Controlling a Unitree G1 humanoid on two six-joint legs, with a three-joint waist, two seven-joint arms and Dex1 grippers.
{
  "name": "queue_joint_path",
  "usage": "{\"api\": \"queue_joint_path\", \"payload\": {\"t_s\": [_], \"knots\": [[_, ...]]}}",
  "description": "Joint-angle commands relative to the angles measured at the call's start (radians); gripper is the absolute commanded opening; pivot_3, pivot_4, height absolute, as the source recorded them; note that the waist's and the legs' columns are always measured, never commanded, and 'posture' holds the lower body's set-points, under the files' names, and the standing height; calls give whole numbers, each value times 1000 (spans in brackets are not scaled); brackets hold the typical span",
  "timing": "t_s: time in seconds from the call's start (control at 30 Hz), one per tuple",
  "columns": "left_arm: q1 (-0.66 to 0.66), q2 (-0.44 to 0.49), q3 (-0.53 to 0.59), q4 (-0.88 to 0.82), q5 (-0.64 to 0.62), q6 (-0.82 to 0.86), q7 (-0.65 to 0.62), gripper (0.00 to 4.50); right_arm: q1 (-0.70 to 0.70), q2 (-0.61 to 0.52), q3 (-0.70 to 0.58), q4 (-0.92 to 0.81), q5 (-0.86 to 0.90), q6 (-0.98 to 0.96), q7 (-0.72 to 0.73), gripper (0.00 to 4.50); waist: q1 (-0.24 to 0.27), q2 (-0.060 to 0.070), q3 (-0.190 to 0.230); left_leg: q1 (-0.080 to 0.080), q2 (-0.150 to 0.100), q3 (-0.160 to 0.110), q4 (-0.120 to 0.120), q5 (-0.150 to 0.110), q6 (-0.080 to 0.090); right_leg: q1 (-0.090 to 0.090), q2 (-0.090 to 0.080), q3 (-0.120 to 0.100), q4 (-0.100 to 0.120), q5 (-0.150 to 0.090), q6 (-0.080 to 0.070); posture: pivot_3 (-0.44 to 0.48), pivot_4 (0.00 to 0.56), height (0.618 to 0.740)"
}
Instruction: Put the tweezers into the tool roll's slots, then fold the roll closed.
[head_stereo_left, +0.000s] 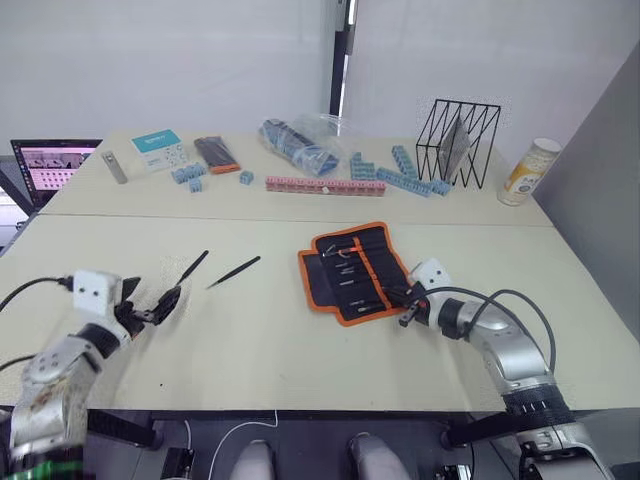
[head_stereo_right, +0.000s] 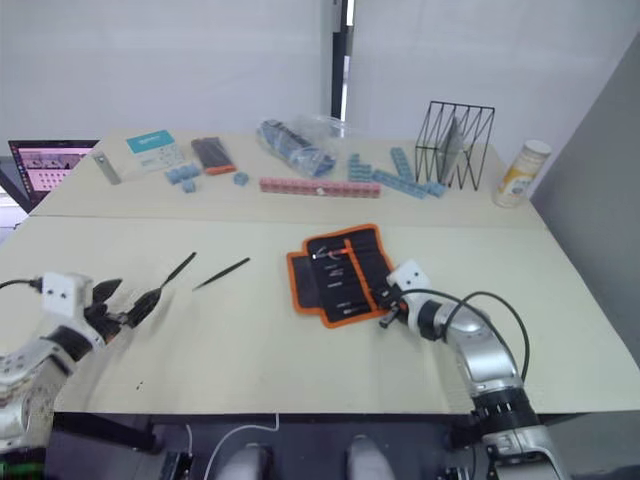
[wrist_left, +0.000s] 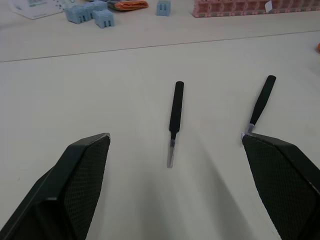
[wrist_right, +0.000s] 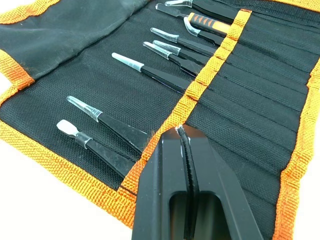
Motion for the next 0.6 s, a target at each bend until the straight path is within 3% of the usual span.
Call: {"api": "queue_joint_path", "payload": {"t_s": [0.03,0.07,0.13,0.53,0.6], "knots": [[-83,28,-58,137,48,-41,-47,4472,21,10,6,-10,-2,14,-10,0,-1,0,0,0,0,0,-1,0,0,-1,0,0,0,0,0,0,150,740],[-115,33,-71,183,57,-44,-57,4472,22,12,5,-12,-3,14,-12,0,0,0,0,0,0,0,-1,0,0,-1,0,0,1,1,2,0,150,740],[-161,43,-97,260,68,-43,-90,3921,26,14,3,-18,-4,15,-16,0,2,0,0,0,0,-1,-1,0,0,-1,0,-1,2,2,4,0,150,740],[-277,47,-145,431,99,-62,-140,13,63,13,-9,-58,-2,29,-43,0,12,1,0,0,0,-1,-1,0,0,0,0,-1,2,1,3,0,150,740],[-316,34,-127,487,99,-82,-106,13,64,18,-5,-55,-4,29,-45,0,15,1,-1,0,0,-1,-1,0,0,0,0,-1,2,1,3,0,150,740]]}}
